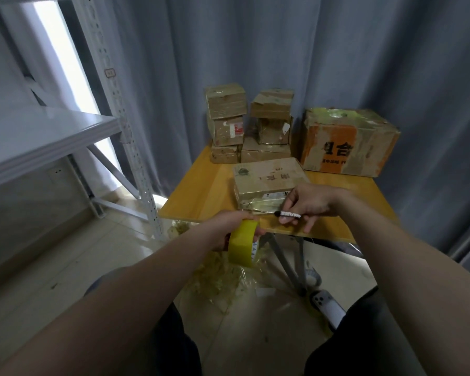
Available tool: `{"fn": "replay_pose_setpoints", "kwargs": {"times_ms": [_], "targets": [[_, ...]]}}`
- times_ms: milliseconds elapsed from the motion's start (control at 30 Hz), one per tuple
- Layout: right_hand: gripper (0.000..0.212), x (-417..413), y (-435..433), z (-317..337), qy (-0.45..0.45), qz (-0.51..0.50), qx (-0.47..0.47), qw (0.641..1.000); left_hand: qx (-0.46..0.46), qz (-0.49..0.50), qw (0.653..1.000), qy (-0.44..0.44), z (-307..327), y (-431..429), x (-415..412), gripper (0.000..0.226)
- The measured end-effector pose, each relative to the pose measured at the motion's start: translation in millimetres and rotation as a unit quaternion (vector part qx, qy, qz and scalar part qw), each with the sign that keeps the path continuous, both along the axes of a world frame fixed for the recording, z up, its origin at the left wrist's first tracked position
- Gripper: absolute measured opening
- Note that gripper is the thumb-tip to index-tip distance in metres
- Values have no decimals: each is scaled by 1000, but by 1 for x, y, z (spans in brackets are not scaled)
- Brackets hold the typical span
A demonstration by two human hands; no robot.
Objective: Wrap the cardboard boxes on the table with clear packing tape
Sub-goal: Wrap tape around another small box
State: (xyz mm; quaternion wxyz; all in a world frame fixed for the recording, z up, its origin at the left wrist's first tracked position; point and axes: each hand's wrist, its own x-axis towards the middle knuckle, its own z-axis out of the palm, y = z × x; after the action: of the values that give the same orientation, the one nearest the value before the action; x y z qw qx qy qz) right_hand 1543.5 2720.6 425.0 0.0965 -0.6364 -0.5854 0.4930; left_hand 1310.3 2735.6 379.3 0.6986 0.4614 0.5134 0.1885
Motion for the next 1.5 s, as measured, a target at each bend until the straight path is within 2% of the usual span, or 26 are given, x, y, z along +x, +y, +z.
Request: {"fn": "replay_pose_setpoints", "kwargs": {"times_ms": [100,167,333,467,500,567,633,700,767,833,933,967,1033,1100,1167,1233,1300,1333,1400,1500], "targets": [[65,-6,-3,-2,18,6,-79,997,43,-32,998,24,-3,1,-1,26],[76,-13,-6,-2,15,17,-103,994,61,-46,996,48,-5,1,-2,26],[80,-17,-14,-2,-22,45,-102,994,77,-59,992,86,-9,-1,-5,21],[94,-7,-28,4,-42,65,-87,993,80,-78,989,95,-7,-4,-11,25],[97,-3,-34,3,-7,59,-82,995,79,-83,989,89,-5,-4,-12,25],[99,5,-44,-2,132,26,-75,988,79,-96,990,71,2,-6,-13,25],[80,7,-54,-7,306,-1,-57,950,81,-123,988,55,11,-9,-12,25],[65,9,-59,-9,425,-41,-8,904,88,-140,985,50,20,-12,-9,23],[78,10,-58,-9,464,-128,59,875,98,-137,985,49,30,-14,-8,23],[85,16,-50,-12,426,-269,144,852,111,-125,985,50,39,-14,-8,26],[64,35,-34,-29,216,-482,235,816,113,-86,988,64,47,-8,-17,31],[58,43,-30,-37,147,-520,228,810,108,-74,989,69,48,-4,-21,31],[63,51,-30,-48,31,-522,170,836,105,-53,990,81,51,1,-31,24],[59,55,-32,-57,-31,-476,114,872,120,-26,988,94,55,4,-40,14],[52,64,-23,-70,-81,-445,102,886,140,20,986,87,60,7,-47,10],[55,65,-14,-73,-103,-439,151,880,156,83,983,53,62,17,-51,10],[46,44,-19,-54,-101,-408,280,863,176,134,975,31,64,29,-52,11],[36,23,-28,-34,-105,-365,354,855,191,153,969,32,64,35,-51,12],[34,-6,-29,-7,-147,-205,445,859,216,178,959,42,62,44,-49,12],[46,-36,-7,8,-220,69,413,881,220,189,955,53,50,56,-39,15]]}}
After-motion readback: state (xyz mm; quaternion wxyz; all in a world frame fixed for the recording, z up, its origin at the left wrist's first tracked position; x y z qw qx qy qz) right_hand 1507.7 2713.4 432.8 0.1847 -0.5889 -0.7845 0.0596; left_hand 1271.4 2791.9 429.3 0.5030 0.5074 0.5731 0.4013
